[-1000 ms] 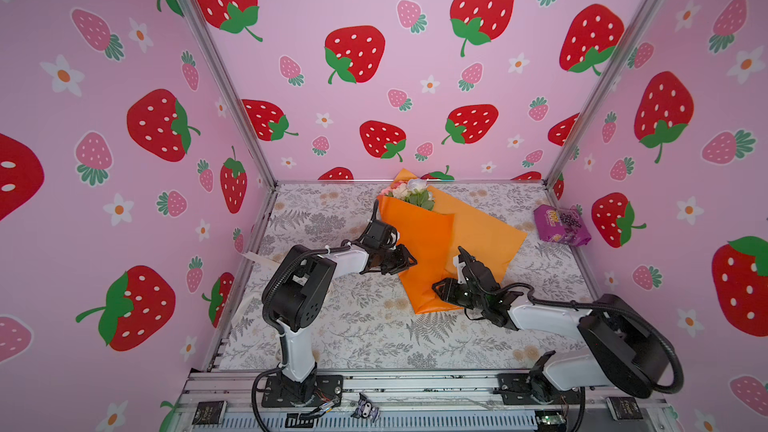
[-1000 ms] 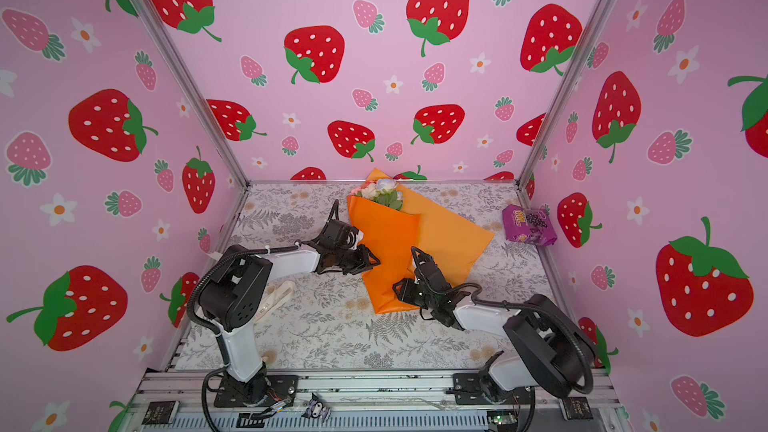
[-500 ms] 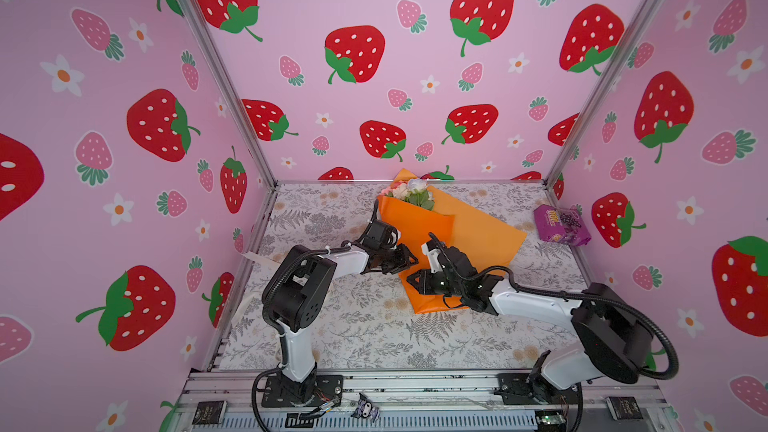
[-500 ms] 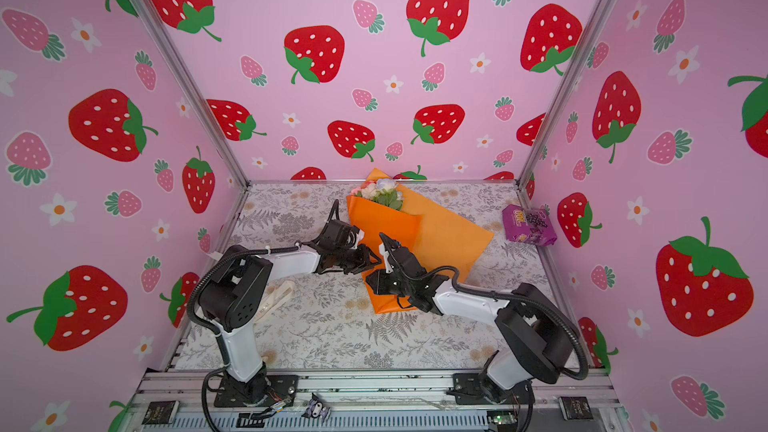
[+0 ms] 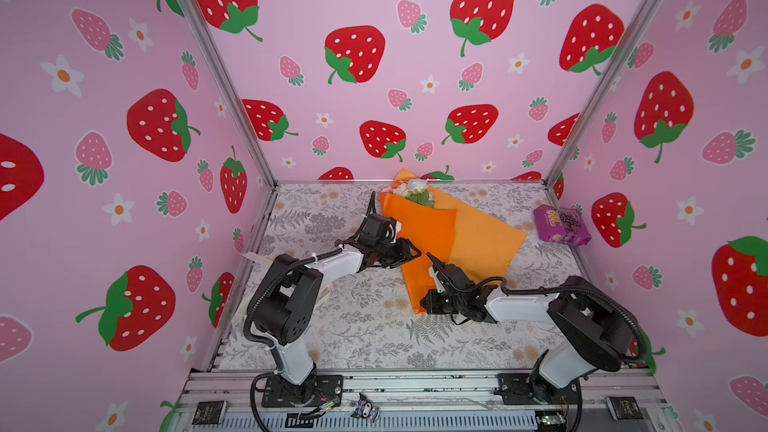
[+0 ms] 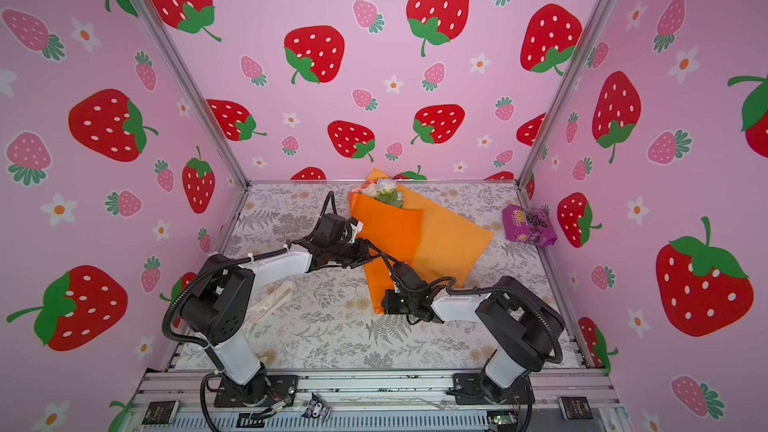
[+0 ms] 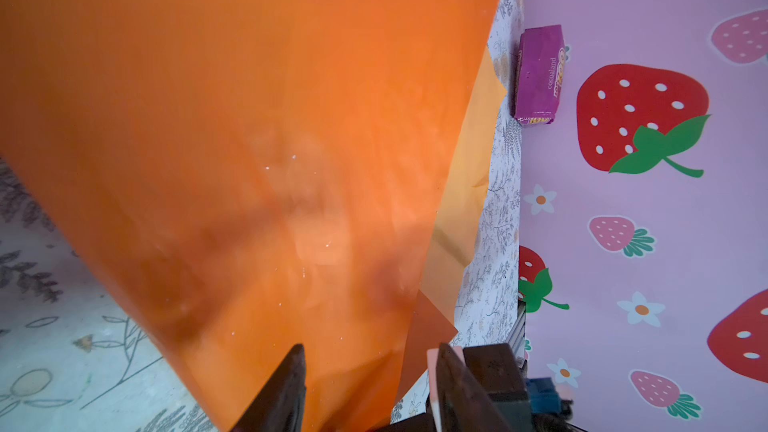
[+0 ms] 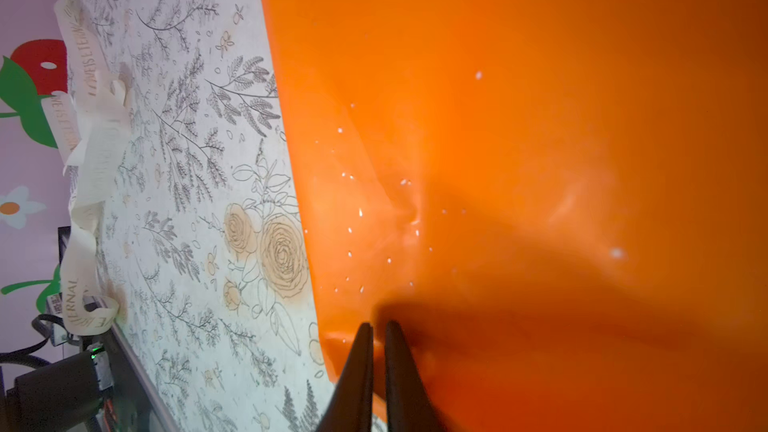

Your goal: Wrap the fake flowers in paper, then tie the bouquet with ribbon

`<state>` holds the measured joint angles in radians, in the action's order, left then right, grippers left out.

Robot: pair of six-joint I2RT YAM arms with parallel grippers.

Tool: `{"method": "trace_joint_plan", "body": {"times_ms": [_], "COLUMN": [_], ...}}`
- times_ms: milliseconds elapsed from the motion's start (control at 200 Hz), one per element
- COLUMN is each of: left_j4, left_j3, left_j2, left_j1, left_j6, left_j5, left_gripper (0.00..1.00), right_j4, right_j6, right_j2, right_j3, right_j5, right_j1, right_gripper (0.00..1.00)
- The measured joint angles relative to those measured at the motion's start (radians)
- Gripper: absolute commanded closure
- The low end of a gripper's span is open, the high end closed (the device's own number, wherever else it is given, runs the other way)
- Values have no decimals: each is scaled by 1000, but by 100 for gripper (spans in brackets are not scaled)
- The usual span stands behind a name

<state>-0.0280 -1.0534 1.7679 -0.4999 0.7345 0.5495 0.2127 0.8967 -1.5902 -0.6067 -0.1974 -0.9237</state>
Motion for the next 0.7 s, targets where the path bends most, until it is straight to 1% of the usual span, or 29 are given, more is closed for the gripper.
{"method": "trace_joint_plan", "body": {"times_ms": [110, 380, 550, 700], "left_j4": [24, 36, 36, 26], "left_j3": [-10, -15, -10, -4], "left_j2": [0, 49, 77, 77], "left_j1": [4, 7, 7, 7], "left_j6": [-19, -22, -18, -8], "left_j5": [0, 0, 1, 2], "left_gripper": [48, 62, 64, 64], "right_j4": [19, 18, 13, -14], "right_j6": [10, 18, -6, -36], "right_j2": [9, 59, 72, 21], "right_j3": [19, 23, -13, -74], "right_j5": [2, -18, -70, -98], "right_j1": [4, 4, 4, -4], "right_gripper": [88, 87, 87, 88]}}
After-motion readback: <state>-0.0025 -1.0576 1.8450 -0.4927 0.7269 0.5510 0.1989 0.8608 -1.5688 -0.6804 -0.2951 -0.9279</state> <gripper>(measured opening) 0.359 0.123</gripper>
